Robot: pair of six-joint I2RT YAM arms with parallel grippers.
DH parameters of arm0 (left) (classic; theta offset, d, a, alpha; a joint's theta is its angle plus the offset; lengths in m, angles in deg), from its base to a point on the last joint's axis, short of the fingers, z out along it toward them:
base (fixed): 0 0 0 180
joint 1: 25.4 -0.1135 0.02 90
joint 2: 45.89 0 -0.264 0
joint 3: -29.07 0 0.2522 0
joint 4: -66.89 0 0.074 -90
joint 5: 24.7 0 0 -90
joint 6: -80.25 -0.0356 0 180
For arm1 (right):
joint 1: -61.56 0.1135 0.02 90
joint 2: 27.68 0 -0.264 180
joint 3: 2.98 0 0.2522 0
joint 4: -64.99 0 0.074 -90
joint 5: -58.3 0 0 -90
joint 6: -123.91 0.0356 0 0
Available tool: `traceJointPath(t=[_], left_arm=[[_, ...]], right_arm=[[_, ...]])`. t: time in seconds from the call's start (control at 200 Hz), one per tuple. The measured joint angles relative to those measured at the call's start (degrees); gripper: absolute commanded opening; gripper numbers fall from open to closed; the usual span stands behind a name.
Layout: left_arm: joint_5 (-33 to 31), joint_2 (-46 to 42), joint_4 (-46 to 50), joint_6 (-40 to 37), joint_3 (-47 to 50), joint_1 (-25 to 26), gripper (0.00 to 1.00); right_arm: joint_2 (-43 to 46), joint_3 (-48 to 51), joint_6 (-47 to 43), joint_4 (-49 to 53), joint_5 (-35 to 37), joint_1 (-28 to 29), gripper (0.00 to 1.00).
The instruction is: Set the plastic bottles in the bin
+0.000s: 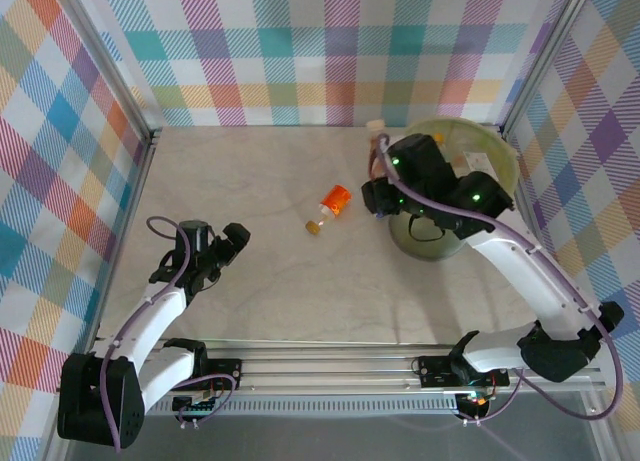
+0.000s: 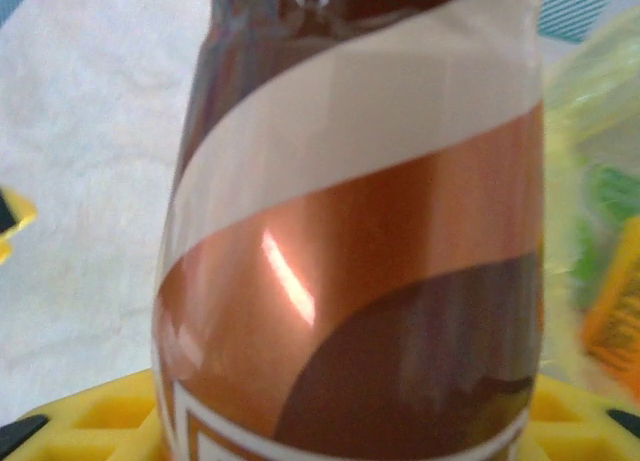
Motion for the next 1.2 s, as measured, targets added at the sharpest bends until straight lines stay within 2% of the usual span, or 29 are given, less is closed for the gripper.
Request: traceJointPath(t=[0.245,0.49,0.705,0.985,1.2], left_arm=[[0.0,1.4,0.0,-0.3,-0.2,1.1,1.0],[0.0,2.4,0.0,-0.9,-1.1,1.6,1.0],[0.0,2.8,0.0,-1.3,-1.2,1.8,1.0],[0.0,3.7,0.0,-1.5,-1.9,1.9,1.0],[0.0,4.5,0.0,-1.5,-2.0,2.1,1.0]], right_arm=[[-0.7,-3.3,-0.3,-0.8,-1.2,-11.9,0.53],[-6.1,-5.9,-1.2,-0.6,-3.3,-18.7,0.54],[-9.7,-5.9,-1.1,-0.4,-5.2,-21.3,0.6],[-10.2,-4.0,-0.7,-0.1,-7.0,-21.5,0.67],[-10.2,-1.5,0.2,0.8,-7.2,-21.7,0.79]])
